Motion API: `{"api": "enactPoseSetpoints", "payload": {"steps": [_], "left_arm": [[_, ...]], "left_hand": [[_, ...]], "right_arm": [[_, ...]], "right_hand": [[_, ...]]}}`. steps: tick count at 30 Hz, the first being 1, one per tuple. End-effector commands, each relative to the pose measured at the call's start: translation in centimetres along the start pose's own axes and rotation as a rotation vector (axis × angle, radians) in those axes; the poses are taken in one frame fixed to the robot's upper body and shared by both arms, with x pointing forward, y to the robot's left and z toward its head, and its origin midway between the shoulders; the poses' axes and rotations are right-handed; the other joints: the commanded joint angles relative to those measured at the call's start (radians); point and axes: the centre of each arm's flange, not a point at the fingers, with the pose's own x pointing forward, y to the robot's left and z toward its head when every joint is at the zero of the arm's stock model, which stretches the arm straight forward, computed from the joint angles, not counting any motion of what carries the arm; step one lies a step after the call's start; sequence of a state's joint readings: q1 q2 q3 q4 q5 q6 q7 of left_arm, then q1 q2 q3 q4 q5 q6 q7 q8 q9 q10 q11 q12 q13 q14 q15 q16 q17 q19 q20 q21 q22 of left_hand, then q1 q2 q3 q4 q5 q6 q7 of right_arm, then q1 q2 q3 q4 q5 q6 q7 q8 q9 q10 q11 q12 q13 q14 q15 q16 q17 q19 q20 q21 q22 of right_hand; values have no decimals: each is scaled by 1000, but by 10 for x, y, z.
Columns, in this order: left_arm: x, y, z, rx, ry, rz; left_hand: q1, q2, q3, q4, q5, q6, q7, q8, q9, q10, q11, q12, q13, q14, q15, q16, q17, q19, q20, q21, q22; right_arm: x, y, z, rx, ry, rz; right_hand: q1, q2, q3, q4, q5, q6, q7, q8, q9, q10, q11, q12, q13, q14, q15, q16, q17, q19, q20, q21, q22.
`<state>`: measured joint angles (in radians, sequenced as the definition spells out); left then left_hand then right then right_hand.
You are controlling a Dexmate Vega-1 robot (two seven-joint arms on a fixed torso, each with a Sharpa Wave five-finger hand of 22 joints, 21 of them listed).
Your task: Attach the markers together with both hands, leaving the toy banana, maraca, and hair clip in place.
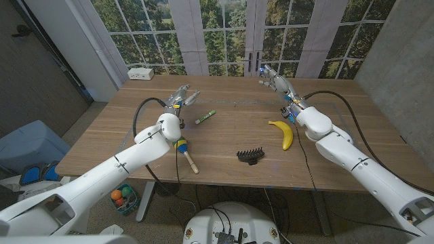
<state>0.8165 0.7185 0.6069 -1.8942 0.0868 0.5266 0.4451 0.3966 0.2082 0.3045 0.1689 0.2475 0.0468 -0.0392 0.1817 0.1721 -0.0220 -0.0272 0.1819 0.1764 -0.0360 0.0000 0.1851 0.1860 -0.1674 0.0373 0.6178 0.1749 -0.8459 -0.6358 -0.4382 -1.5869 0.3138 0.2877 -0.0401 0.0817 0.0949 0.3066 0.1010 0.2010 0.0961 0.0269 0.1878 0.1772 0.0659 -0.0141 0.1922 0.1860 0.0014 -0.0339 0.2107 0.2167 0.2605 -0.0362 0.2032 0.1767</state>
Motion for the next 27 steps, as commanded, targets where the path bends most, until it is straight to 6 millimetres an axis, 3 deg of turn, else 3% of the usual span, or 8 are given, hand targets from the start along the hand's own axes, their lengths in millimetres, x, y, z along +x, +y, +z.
{"api": "enactPoseSetpoints", "payload": {"steps": [1, 6, 11, 15, 27], "left_arm": [[-4, 19, 13, -319, -356, 1], [-1, 23, 13, -354, -470, -32], [3, 24, 10, -464, -511, -51], [8, 25, 7, -594, -503, -74], [21, 19, 3, -906, -510, -162]], "left_hand": [[-32, 10, 42, 17, 16, -8, 10, -3, 2, 1, -17, 10, 1, -6, -11, 6, 0, 10, -27, -2, 3], [-67, 13, 123, 16, 42, -12, 32, -3, 1, -3, -19, 8, -1, -14, -26, 4, -3, 65, -62, 3, 0], [-77, 10, 169, 13, 54, -6, 27, -1, 0, 5, -18, 10, -2, -5, -35, 8, -5, 100, -80, 7, -2], [-87, 1, 186, 11, 57, 5, 18, 2, 0, 15, -21, 13, -2, 3, -44, 10, -5, 118, -97, 8, -3], [-102, 0, 233, 8, 65, 15, 25, 1, 0, 29, -28, 14, -3, 28, -47, 13, -7, 144, -108, 5, -4]], "right_arm": [[-9, -5, -14, 77, 8, -62], [-11, -7, -18, 106, 3, -92], [-16, -11, -25, 134, 7, -129], [-23, -16, -30, 157, 5, -169], [-51, -37, -45, 231, 3, -291]], "right_hand": [[-8, 75, 5, 11, 9, 0, 1, -5, 0, 3, 2, -4, 2, -9, -15, -3, 2, 2, -15, -1, 3], [-9, 88, 16, 20, 14, 0, -4, -5, -1, 2, -4, -3, 2, -10, -23, -3, 1, 0, -26, -1, 2], [-9, 93, 22, 24, 17, 3, -8, -3, -1, 4, -8, -3, 1, -11, -26, -3, 1, -1, -30, -2, 2], [-9, 96, 31, 30, 20, 7, -11, -1, -1, 11, -11, 0, 1, -10, -32, -3, 0, 2, -35, -1, 2], [-9, 101, 51, 40, 27, 17, -18, 1, -2, 22, -14, 3, 1, -4, -41, -1, -1, 6, -43, 1, 1]]}}
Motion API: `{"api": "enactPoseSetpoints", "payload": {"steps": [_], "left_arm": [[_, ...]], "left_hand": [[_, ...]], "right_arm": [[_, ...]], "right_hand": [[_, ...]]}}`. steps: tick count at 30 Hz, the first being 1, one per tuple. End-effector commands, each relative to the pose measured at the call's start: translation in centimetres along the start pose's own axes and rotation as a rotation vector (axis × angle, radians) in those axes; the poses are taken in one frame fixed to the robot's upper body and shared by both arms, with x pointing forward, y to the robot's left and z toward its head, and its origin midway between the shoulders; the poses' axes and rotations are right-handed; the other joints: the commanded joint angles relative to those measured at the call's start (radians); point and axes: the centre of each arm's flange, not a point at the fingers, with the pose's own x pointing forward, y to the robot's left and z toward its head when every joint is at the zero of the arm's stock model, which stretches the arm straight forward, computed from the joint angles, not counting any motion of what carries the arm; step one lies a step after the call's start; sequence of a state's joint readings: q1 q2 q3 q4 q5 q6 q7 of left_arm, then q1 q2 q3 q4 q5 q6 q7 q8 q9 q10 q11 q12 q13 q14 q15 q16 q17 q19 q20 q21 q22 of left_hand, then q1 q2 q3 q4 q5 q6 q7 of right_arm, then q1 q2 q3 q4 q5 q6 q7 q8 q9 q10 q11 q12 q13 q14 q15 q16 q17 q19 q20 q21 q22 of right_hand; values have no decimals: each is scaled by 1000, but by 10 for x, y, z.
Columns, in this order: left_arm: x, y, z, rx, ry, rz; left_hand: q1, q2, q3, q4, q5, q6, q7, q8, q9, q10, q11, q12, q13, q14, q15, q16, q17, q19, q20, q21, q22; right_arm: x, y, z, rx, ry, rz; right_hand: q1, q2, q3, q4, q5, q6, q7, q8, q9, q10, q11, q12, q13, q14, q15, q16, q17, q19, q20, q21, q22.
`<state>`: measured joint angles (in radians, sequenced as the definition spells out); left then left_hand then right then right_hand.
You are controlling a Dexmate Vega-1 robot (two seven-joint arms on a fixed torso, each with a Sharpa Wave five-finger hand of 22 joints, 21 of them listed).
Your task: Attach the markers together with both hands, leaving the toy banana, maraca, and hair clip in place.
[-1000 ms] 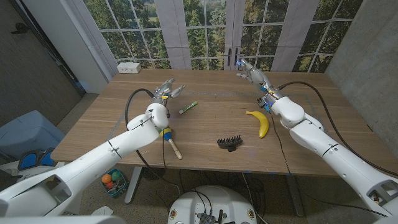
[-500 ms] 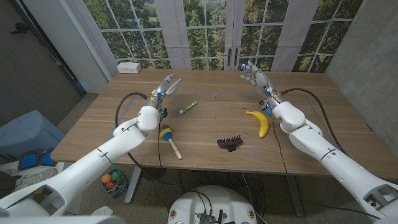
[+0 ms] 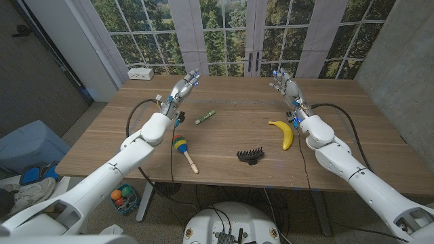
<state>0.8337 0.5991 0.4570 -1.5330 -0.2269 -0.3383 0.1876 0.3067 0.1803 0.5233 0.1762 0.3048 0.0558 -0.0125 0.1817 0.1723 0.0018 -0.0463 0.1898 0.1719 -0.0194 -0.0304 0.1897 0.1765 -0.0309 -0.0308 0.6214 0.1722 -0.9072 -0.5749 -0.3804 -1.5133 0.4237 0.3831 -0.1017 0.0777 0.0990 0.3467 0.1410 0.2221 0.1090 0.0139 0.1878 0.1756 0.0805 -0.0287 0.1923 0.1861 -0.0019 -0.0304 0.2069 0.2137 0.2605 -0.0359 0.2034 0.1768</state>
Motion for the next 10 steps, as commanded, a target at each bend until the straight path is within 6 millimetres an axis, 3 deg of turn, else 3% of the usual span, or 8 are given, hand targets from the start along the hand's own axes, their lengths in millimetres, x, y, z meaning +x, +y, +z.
{"api": "enactPoseSetpoints", "payload": {"steps": [1, 10], "left_arm": [[4, 5, 8, -349, -128, -20], [-5, 4, -7, -666, -59, -45]], "left_hand": [[-15, 24, 15, 1, 8, 6, 0, 1, 0, 4, -8, 5, 2, 11, -18, 8, 3, 8, -41, 1, -1], [-44, 13, 12, 7, 5, -1, 4, -3, 0, -8, -2, -1, 2, 3, -11, 3, 4, 3, -42, -8, 0]], "right_arm": [[-26, -29, -16, 79, 2, -128], [-28, -42, -27, 132, -17, -164]], "right_hand": [[-5, 96, 11, 0, 6, 3, -5, 1, 0, 7, 0, 3, 0, 0, -44, 3, 2, 6, -43, 1, 1], [-4, 90, 18, 2, 8, 7, -2, 2, 0, 10, 4, 3, 0, 4, -40, 3, 1, 8, -40, 1, 1]]}}
